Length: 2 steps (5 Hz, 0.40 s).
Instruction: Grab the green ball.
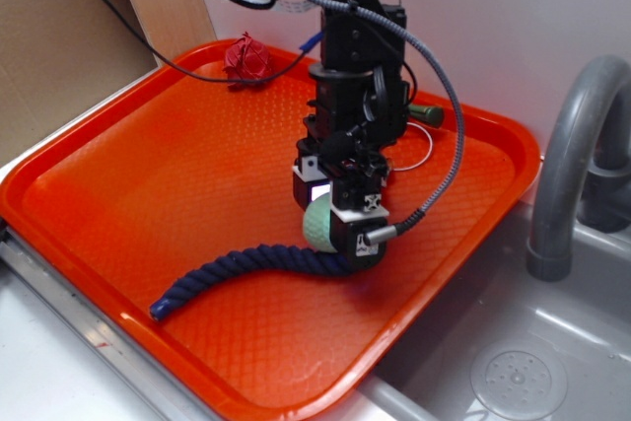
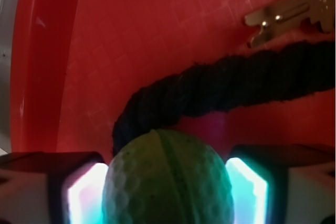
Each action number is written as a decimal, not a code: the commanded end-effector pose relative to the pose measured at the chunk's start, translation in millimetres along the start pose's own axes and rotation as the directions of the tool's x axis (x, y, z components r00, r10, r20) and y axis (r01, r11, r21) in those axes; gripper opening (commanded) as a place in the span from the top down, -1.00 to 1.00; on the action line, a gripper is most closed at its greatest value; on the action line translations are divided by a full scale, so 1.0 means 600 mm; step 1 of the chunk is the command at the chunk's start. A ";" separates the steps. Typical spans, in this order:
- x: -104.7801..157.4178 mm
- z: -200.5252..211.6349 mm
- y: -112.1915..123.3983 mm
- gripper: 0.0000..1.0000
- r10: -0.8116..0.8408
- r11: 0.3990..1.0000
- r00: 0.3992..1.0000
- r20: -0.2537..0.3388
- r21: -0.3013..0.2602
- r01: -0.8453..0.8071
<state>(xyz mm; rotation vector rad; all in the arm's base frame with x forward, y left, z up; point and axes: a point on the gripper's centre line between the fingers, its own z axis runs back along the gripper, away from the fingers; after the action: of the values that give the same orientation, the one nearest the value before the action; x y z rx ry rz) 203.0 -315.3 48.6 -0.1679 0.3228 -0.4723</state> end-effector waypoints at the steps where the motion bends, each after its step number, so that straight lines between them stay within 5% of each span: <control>1: -0.023 0.057 0.006 1.00 -0.029 0.999 0.996 0.079 -0.014 0.030; 2: -0.085 0.128 0.051 1.00 0.039 0.999 0.976 0.214 0.004 -0.041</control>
<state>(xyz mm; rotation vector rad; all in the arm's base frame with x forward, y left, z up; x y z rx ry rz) 202.5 -251.7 104.6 -0.1588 0.1762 -0.4036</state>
